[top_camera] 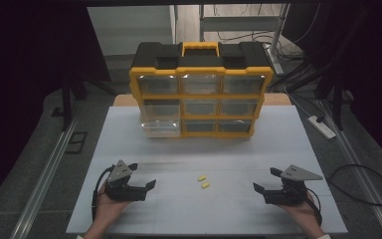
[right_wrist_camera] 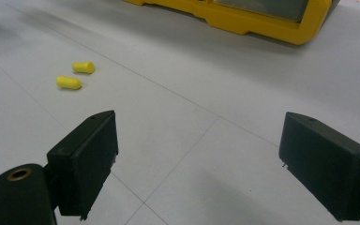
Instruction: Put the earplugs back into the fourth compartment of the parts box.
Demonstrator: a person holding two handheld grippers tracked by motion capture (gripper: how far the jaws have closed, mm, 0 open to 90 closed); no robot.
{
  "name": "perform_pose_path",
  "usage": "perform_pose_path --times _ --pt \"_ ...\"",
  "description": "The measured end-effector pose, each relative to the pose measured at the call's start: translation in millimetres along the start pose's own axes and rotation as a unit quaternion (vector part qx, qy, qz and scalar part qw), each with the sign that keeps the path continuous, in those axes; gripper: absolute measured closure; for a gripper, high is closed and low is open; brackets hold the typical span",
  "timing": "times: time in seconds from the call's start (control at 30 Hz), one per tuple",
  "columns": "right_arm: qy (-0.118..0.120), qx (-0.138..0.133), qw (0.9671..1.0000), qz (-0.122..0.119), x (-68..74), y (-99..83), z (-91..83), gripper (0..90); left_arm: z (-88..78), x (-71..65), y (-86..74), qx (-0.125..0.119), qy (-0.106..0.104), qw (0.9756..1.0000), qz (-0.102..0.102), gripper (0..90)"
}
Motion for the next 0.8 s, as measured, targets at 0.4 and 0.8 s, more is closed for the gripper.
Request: perform_pose_path --times 0.4,0.8 --pt "0.003 0.011 0.9997 -0.020 2.8 -1.2 2.1 14.3 1.2 -0.5 -1.0 0.006 0.002 1.0000 0.001 8.4" --pt "0.003 0.017 0.9996 -0.021 3.4 -1.9 3.3 15.0 -0.8 -0.9 2.5 -0.001 0.002 1.0000 0.001 8.8"
Point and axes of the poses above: each handheld gripper's, and its own axes: z roughly forward along the jaws, y roughly out of its top, x roughly to its left, the point moved 2 cm from there along z, roughly forward along the jaws, and after that the axes turned 3 degrees about z, right-handed, at the moved point
